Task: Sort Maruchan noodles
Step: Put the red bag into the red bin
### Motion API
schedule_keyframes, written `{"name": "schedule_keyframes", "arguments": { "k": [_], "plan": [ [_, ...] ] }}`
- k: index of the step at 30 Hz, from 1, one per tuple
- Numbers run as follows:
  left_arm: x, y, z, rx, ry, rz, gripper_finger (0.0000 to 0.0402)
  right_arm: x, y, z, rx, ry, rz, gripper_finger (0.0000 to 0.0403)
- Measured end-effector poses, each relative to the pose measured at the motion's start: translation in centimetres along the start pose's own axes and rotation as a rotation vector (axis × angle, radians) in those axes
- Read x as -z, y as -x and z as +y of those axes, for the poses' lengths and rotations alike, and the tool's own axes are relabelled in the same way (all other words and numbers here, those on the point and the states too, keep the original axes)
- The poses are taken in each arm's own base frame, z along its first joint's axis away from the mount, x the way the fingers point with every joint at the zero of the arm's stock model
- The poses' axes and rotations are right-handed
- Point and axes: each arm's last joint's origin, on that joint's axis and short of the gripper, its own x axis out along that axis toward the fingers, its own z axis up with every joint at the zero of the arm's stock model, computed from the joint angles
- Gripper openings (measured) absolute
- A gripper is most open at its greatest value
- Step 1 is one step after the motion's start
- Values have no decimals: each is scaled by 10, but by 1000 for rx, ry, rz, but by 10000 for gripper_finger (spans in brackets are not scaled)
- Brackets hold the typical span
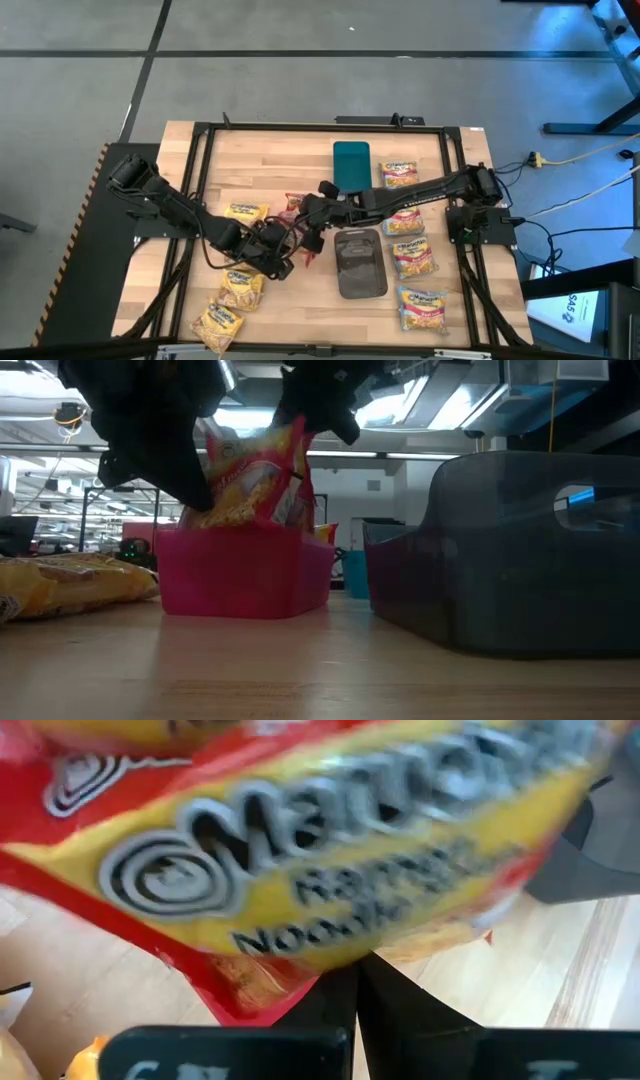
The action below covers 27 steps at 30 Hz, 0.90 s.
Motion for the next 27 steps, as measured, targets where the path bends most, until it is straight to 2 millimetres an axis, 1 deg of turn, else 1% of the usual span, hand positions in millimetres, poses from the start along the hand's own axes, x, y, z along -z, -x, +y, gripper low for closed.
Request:
{"name": "schedule_keyframes", "arguments": {
  "k": [11, 15, 19, 21, 27],
  "plan": [
    [-8, -4, 2, 3, 28, -18, 0, 0, 1, 0, -13, 9, 4, 0],
    [-8, -13, 0, 18, 22, 2, 0, -1, 1, 0, -18, 5, -6, 0],
    [-4, -22, 0, 11, 14, 29, 0, -1, 1, 1, -18, 7, -3, 0],
    [-3, -22, 0, 5, 12, 24, 0, -1, 1, 1, -17, 7, -1, 0],
    [-10, -13, 1, 12, -4, -21, 0, -1, 1, 1, -25, 7, 3, 0]
  ]
}}
